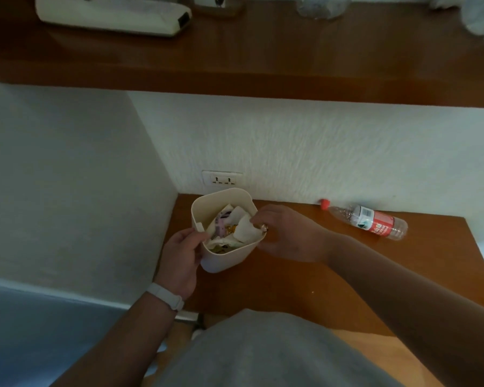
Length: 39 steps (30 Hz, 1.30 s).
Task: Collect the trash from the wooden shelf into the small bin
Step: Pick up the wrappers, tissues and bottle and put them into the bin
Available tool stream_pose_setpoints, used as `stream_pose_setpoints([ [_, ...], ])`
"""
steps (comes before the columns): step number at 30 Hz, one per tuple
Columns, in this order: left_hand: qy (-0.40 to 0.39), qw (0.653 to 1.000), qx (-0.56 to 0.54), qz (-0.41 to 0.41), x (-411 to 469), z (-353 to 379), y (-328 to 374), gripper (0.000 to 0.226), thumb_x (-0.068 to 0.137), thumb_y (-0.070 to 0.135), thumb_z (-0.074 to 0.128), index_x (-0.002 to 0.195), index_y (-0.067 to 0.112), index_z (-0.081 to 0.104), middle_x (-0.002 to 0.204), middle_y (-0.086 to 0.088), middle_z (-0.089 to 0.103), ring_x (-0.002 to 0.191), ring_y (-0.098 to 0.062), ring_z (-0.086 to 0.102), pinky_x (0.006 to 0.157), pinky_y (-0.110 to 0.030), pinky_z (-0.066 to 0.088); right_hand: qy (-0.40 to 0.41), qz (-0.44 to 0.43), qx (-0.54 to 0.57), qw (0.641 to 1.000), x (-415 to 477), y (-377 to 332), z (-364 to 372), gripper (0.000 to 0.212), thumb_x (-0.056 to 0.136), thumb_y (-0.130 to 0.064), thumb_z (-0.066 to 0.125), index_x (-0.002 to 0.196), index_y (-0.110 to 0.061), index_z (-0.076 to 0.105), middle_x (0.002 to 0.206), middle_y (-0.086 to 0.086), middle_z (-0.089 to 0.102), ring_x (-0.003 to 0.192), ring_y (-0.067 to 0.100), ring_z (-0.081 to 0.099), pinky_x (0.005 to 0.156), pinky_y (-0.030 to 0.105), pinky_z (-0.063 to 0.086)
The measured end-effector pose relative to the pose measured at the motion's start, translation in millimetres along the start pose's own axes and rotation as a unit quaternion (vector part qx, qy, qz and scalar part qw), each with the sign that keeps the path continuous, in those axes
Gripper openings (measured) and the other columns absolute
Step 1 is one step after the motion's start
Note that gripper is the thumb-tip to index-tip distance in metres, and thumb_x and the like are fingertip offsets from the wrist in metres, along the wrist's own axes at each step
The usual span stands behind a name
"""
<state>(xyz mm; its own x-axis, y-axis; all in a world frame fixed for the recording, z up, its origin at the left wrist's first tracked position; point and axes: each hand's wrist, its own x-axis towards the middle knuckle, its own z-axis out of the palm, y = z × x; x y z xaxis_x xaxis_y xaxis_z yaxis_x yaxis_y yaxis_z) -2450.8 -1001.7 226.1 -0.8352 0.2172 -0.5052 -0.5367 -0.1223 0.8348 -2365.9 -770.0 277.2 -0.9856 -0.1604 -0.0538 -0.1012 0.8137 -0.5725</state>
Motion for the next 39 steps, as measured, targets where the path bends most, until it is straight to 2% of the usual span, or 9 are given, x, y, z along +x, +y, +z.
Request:
stream_pose_setpoints([
  [3, -0.003, 1.000, 0.009, -0.003, 0, 16, -4, 0.027, 0.087, 0.005, 0.065, 0.113, 0.000, 0.065, 0.098, -0.014, 0.074, 0.087, -0.023, 0.071, 0.072, -0.036, 0.054, 0.025, 0.024, 0.041, 0.999, -21, 15, -9, 0.051, 0.084, -0.034, 0.072, 0.132, -0.025, 0.056, 0.127, -0.015, 0.050, 0.113, -0.014, 0.038, 0.095, 0.003, 0.028],
  [5, -0.012, 1.000, 0.021, 0.001, 1, 29, -8, 0.018, 0.087, 0.005, 0.065, 0.105, 0.004, 0.067, 0.090, -0.010, 0.077, 0.079, -0.018, 0.074, 0.064, -0.032, 0.055, 0.041, 0.065, 0.048, 0.996, -37, 35, -14, 0.054, 0.084, -0.035, 0.072, 0.134, -0.026, 0.053, 0.126, -0.017, 0.047, 0.109, -0.019, 0.033, 0.087, -0.004, 0.025],
  [7, -0.019, 0.999, 0.032, 0.001, 2, 43, -12, 0.014, 0.088, 0.005, 0.065, 0.101, 0.006, 0.068, 0.083, -0.006, 0.078, 0.072, -0.015, 0.074, 0.060, -0.029, 0.055, 0.048, 0.132, 0.072, 0.988, -55, 63, -17, 0.054, 0.086, -0.038, 0.069, 0.136, -0.030, 0.050, 0.134, -0.014, 0.047, 0.114, -0.012, 0.036, 0.091, 0.004, 0.031],
  [10, -0.030, 0.998, 0.046, -0.001, 2, 65, -19, 0.013, 0.089, 0.005, 0.064, 0.101, 0.008, 0.067, 0.081, -0.004, 0.078, 0.072, -0.013, 0.074, 0.063, -0.031, 0.055, 0.074, 0.229, 0.133, 0.962, -82, 114, -17, 0.048, 0.089, -0.037, 0.065, 0.135, -0.030, 0.050, 0.136, -0.007, 0.051, 0.120, 0.010, 0.051, 0.098, 0.035, 0.048],
  [14, -0.030, 0.997, 0.064, -0.007, 3, 97, -31, 0.010, 0.090, 0.004, 0.062, 0.098, 0.009, 0.066, 0.080, -0.005, 0.076, 0.071, -0.013, 0.073, 0.060, -0.029, 0.054, 0.107, 0.313, 0.027, 0.943, -105, 183, -12, 0.048, 0.089, -0.026, 0.063, 0.135, -0.028, 0.052, 0.134, 0.004, 0.054, 0.113, 0.025, 0.057, 0.087, 0.035, 0.049],
  [18, -0.039, 0.995, 0.089, -0.007, 2, 125, -42, 0.010, 0.091, 0.004, 0.062, 0.100, 0.007, 0.066, 0.080, -0.006, 0.077, 0.070, -0.014, 0.073, 0.056, -0.026, 0.056, 0.086, 0.390, -0.112, 0.910, -119, 236, -13, 0.051, 0.086, -0.033, 0.064, 0.134, -0.022, 0.050, 0.134, 0.007, 0.053, 0.115, 0.029, 0.055, 0.095, 0.050, 0.045],
  [29, -0.010, 0.987, 0.158, -0.017, 3, 153, -49, 0.016, 0.088, 0.005, 0.066, 0.104, 0.007, 0.067, 0.105, -0.018, 0.071, 0.093, -0.030, 0.068, 0.080, -0.043, 0.053, -0.010, 0.385, -0.166, 0.908, -120, 286, -8, 0.075, 0.081, -0.036, 0.071, 0.144, -0.023, 0.032, 0.141, 0.007, 0.048, 0.128, 0.031, 0.046, 0.104, 0.049, 0.036],
  [35, -0.003, 0.983, 0.181, -0.005, 11, 151, -47, 0.016, 0.089, 0.006, 0.066, 0.104, 0.005, 0.068, 0.109, -0.022, 0.072, 0.095, -0.033, 0.070, 0.081, -0.045, 0.055, 0.044, 0.315, -0.086, 0.944, -118, 262, -17, 0.074, 0.076, -0.050, 0.071, 0.136, -0.025, 0.036, 0.118, 0.002, 0.061, 0.100, 0.023, 0.059, 0.079, 0.037, 0.053],
  [39, 0.000, 0.983, 0.184, -0.001, 17, 148, -47, 0.018, 0.088, 0.006, 0.067, 0.106, 0.004, 0.066, 0.111, -0.023, 0.071, 0.097, -0.034, 0.069, 0.080, -0.044, 0.055, 0.104, 0.238, -0.011, 0.966, -121, 224, -57, 0.077, 0.066, -0.066, 0.064, 0.130, -0.036, 0.033, 0.099, -0.013, 0.051, 0.080, 0.010, 0.056, 0.061, 0.023, 0.047],
])
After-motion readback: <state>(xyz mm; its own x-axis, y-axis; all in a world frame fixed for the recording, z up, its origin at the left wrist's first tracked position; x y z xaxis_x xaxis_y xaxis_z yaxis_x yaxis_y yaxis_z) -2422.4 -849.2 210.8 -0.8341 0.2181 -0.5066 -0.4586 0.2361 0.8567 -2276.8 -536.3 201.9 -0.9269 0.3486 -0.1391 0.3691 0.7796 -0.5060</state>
